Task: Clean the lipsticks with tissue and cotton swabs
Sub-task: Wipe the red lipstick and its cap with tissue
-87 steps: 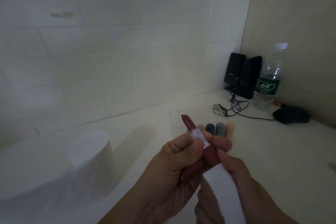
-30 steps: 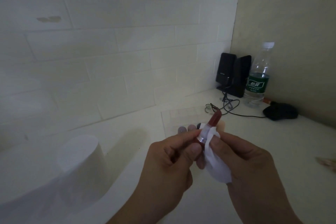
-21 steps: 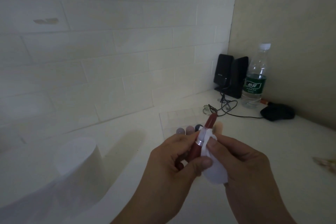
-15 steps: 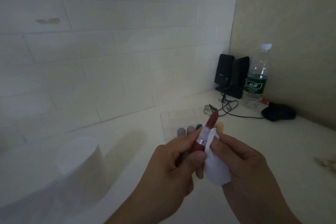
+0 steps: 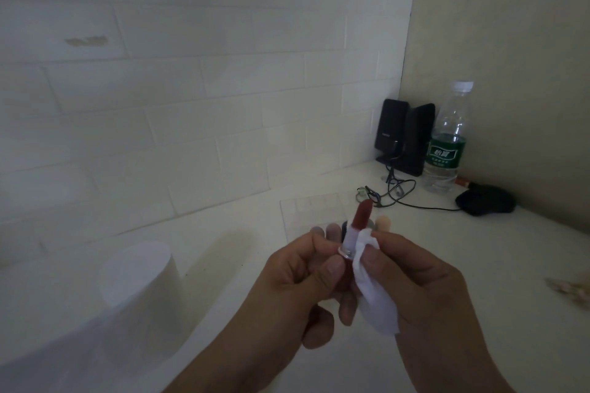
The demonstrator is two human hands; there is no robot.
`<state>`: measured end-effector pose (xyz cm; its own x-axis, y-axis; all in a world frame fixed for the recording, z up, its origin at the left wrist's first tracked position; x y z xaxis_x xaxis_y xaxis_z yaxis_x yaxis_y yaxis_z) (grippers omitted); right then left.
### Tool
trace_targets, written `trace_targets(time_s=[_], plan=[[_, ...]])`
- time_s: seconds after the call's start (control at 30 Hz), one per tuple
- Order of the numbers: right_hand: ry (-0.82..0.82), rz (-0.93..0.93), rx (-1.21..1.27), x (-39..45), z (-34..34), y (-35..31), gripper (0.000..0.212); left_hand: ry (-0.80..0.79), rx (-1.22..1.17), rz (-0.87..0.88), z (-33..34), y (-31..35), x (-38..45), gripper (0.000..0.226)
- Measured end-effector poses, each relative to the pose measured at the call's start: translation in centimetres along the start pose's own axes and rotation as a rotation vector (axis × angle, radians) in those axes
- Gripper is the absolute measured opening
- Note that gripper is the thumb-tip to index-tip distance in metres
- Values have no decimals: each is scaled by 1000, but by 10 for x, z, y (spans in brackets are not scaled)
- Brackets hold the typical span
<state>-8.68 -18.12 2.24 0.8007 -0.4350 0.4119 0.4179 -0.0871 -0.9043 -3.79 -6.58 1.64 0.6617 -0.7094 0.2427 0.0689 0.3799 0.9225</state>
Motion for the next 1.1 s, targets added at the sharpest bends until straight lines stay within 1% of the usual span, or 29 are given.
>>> trace_targets(time_s=[0.03, 0.07, 0.13, 0.2, 0.23, 0.3, 0.37, 0.4, 0.43, 0.47, 0.53, 0.6, 0.7, 0.73, 0.77, 0.8, 0.83, 0.87, 0.9, 0.93, 1.0, 1.03, 1.07, 1.1], plan=[[-17, 26, -7, 0, 1, 0, 30, -1, 0, -9, 0, -1, 0, 19], [-38, 51, -12, -1, 0, 1, 28, 2, -5, -28, 0, -3, 0, 23], [-75, 70, -43, -1, 3, 8, 14, 3, -46, -89, -1, -7, -2, 32], [-79, 21, -144, 0, 10, 7, 26, 13, -123, -173, -1, -12, -3, 34], [-59, 16, -180, 1, 9, 10, 26, 28, -165, -217, -1, -15, -4, 32], [-74, 80, -126, 2, 9, 13, 15, 58, -224, -286, -2, -20, -6, 31], [-85, 118, -84, -1, 9, 10, 5, 77, -238, -304, 0, -20, -5, 31], [-78, 122, -86, -3, 6, 10, 2, 89, -228, -291, 1, -19, -4, 30], [-67, 128, -75, -4, 7, 9, 6, 110, -210, -267, 0, -18, -4, 30], [-28, 132, -40, -4, 7, 5, 5, 131, -188, -234, 0, -16, -3, 32], [37, 125, -15, -3, 3, 9, 13, 139, -137, -151, 1, -12, -2, 31], [74, 124, -4, -3, 2, 7, 20, 125, -84, -105, 4, -10, -2, 28], [110, 52, -122, -5, -5, 8, 30, 149, -26, -69, 3, -7, -1, 23], [134, 10, -175, -5, -3, 1, 27, 170, 4, -41, 2, -5, -1, 23], [141, -49, -201, -5, -3, 0, 18, 195, 50, -10, 0, -2, -1, 25], [160, -79, -224, -6, -2, -2, 3, 216, 102, 21, -1, 0, -1, 27], [168, -122, -243, -7, -4, -1, 20, 234, 147, 52, -1, 2, -1, 26], [189, -131, -269, -8, -4, 0, 32, 250, 183, 83, -1, 3, -2, 23], [176, -128, -265, -8, -5, 1, 33, 264, 218, 115, -1, 5, -2, 18], [200, -103, -266, -7, -8, 3, 26, 280, 257, 152, -1, 7, -3, 16], [168, -46, -257, -6, -8, 4, 7, 294, 363, 227, -1, 9, -5, 18], [146, -32, -239, -6, -9, 4, 23, 294, 427, 251, 0, 10, -5, 18], [160, 6, -249, -9, -15, 10, 41, 290, 479, 268, 1, 10, -6, 17], [163, 42, -238, -8, -18, 15, 47, 282, 508, 276, 2, 11, -7, 15]])
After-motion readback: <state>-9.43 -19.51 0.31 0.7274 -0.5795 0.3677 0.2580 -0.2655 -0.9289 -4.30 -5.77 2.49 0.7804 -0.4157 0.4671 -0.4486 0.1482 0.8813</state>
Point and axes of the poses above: each hand's wrist, its own x-axis towards the middle knuckle, its own z-axis out of the palm, y = z × x, the point moved 7 cm from there along x, towards the middle knuckle, and after that the axes turned 6 degrees about -x, right-handed, at the moved point
